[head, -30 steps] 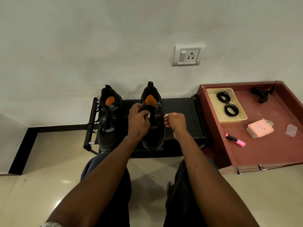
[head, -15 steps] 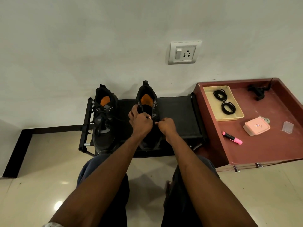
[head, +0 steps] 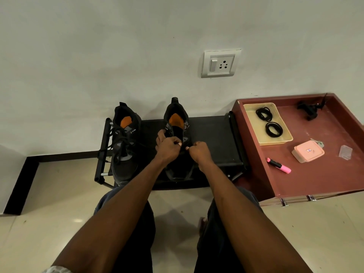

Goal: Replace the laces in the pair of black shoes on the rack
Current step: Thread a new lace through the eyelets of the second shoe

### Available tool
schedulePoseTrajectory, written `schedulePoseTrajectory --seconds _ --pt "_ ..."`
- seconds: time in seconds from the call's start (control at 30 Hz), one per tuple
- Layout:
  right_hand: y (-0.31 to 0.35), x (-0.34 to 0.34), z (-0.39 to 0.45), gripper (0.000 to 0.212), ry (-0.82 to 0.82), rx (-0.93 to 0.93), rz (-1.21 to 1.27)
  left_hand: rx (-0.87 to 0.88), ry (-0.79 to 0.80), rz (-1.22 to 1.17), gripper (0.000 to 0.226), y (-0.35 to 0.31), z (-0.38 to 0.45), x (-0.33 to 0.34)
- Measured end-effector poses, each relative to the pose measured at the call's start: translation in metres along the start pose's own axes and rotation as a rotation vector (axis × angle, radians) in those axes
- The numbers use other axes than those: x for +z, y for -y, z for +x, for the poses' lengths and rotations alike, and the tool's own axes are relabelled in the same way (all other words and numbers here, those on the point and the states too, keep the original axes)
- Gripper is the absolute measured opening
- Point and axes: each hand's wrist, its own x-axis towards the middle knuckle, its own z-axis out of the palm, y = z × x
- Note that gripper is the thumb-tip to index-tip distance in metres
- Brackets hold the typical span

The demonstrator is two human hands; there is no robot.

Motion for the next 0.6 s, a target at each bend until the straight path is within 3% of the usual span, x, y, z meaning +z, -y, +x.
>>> schedulePoseTrajectory --seconds 0.2,0.4,0.43,0.53,0.6 --pt "-0.001 -0.001 0.0 0.014 -0.012 -0.039 -0.097 -0.133 -0.067 -0.197 0.018 -0.001 0.006 0.01" --pt "-0.001 -0.002 -0.002 0.017 -0.026 -0.067 -0.156 -0.289 0.02 -0.272 0.09 0.01 0.019 0.018" --pt "-0.001 -0.001 -0.003 0.016 -0.025 -0.075 -0.164 -0.28 0.054 -0.248 0.089 0.007 0.016 0.016" --pt "0.0 -0.001 -0.006 0.021 -0.043 -0.102 -0.214 -0.158 0.235 -0.112 0.048 0.004 0.009 0.003" --pt "0.002 -0.003 -0.01 0.019 -0.059 -0.134 -0.245 -0.088 0.337 -0.033 0.039 0.01 0.007 -0.005"
